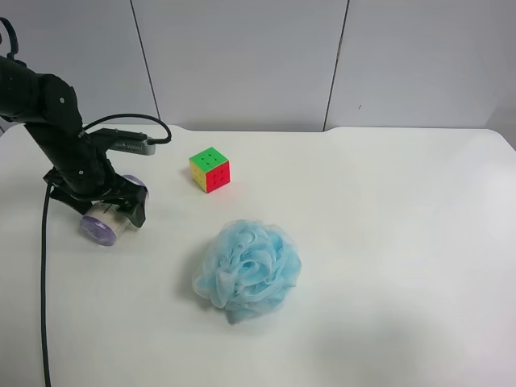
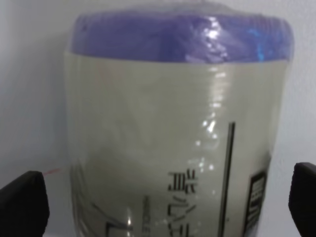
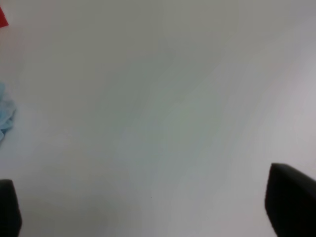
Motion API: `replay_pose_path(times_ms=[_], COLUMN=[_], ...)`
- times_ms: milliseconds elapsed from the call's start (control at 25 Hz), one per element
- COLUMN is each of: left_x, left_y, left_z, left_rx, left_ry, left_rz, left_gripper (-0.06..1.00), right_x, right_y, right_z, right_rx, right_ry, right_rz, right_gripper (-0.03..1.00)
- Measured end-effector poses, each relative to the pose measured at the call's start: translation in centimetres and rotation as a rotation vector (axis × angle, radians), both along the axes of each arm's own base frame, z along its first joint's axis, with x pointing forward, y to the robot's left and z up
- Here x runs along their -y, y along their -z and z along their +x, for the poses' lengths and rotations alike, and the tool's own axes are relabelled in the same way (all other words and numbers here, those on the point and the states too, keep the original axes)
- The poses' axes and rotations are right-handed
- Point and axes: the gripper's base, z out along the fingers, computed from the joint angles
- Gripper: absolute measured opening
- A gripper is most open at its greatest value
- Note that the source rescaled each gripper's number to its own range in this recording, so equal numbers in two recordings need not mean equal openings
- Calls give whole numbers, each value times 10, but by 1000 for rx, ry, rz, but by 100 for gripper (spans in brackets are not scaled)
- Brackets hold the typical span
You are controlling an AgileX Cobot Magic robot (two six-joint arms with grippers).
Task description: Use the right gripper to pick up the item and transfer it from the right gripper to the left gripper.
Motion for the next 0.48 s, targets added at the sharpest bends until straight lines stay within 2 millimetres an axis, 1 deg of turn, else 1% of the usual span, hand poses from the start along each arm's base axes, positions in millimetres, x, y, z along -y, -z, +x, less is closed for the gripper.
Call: replay_pose_path(times_ms=[80,240,360,480], left_x=[-1,-4,-7,-8], left_y=[-5,-24,-47,-75], left_z=[-3,-9,-15,-25], left_rx=[-13,-17,3,30], left_ry=[8,41,55,54], left_rz=[6,39,54,51], left_gripper=[98,98,98,98], right_x=[0,0,0,0], right_y=[0,0,0,0], right_z=[0,0,0,0], right_rx=[0,0,0,0], right_ry=[0,0,0,0], right_rz=[0,0,0,0], right_gripper=[100,100,100,100])
